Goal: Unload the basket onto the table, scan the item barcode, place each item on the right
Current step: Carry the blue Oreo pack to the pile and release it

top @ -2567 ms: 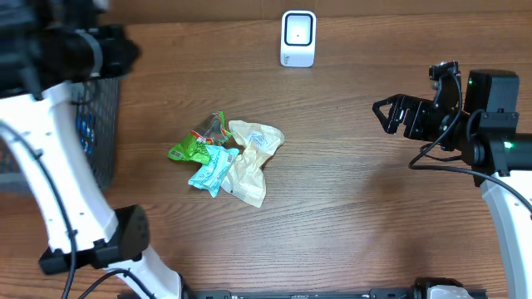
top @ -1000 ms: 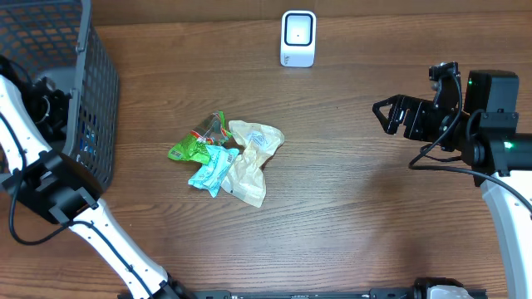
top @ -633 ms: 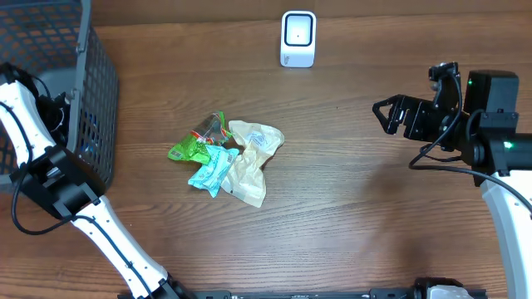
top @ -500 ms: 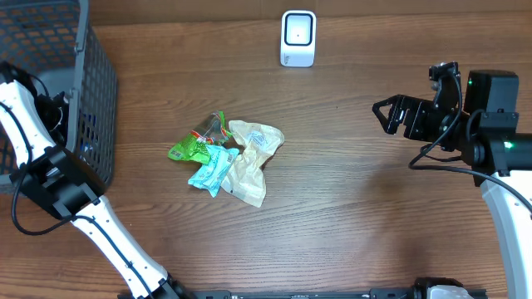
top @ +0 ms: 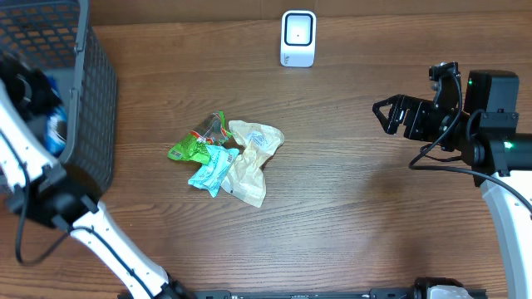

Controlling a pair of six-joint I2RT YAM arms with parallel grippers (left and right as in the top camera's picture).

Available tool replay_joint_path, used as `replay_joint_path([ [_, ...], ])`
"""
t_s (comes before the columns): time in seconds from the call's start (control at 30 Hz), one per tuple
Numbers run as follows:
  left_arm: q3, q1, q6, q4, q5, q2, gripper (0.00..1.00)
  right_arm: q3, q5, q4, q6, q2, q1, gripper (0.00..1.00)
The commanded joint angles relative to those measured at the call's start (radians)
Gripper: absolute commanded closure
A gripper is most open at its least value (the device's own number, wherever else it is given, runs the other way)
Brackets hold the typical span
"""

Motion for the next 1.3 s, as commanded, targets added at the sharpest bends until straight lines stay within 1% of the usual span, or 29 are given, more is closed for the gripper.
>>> replay_joint_path([
  [0.0,0.068,-0.016,-0.04,-0.006,0.032,-0.277,0.96,0.007,-0.019,0.022,0.026,-0.005,-0.002,0.0],
  [0.1,0.068,-0.062,-0.048,-0.006,0.032,-0.418,0.96,0.007,-0.041,0.047,0.031,-0.005,-0.002,0.0],
  [0.17,0.068,-0.131,-0.048,-0.006,0.032,-0.501,0.96,0.007,-0.043,0.049,0.03,-0.005,-0.002,0.0],
  [0.23,0.067,-0.214,-0.047,-0.006,0.033,-0.544,0.96,0.007,-0.043,0.045,0.03,-0.005,-0.002,0.0],
  [0.37,0.029,-0.396,-0.047,-0.006,0.032,-0.561,0.96,0.007,-0.043,0.032,0.03,-0.005,-0.002,0.0],
  [0.47,-0.098,-0.528,-0.048,-0.006,0.02,-0.554,0.96,0.007,-0.042,0.014,0.029,-0.005,-0.002,0.0],
  [0.5,-0.137,-0.552,-0.051,-0.006,0.021,-0.551,0.96,0.007,-0.042,0.008,0.026,-0.005,-0.002,0.0],
  [0.6,-0.329,-0.657,-0.074,0.018,0.021,-0.537,0.96,0.007,-0.039,0.005,0.025,-0.005,-0.002,0.0],
  [0.8,-0.708,-0.844,-0.086,0.217,0.018,-0.497,0.96,0.007,-0.039,0.026,0.026,-0.005,-0.002,0.0],
  [0.83,-0.788,-0.873,-0.116,0.26,-0.005,-0.489,0.96,0.007,-0.039,0.025,0.026,-0.005,-0.002,0.0],
  [0.9,-0.909,-0.907,-0.175,0.321,-0.053,-0.476,0.96,0.007,-0.039,0.02,0.026,-0.005,-0.002,0.0],
  [1.03,-1.095,-0.938,-0.251,0.423,-0.062,-0.47,0.96,0.007,-0.039,0.02,0.026,-0.005,-0.002,0.0],
  [1.2,-1.199,-0.943,-0.323,0.49,-0.063,-0.47,0.96,0.007,-0.039,0.02,0.026,-0.005,-0.002,0.0],
  [1.27,-1.209,-0.943,-0.348,0.495,-0.105,-0.47,0.96,0.007,-0.039,0.02,0.026,-0.005,-0.002,0.0],
])
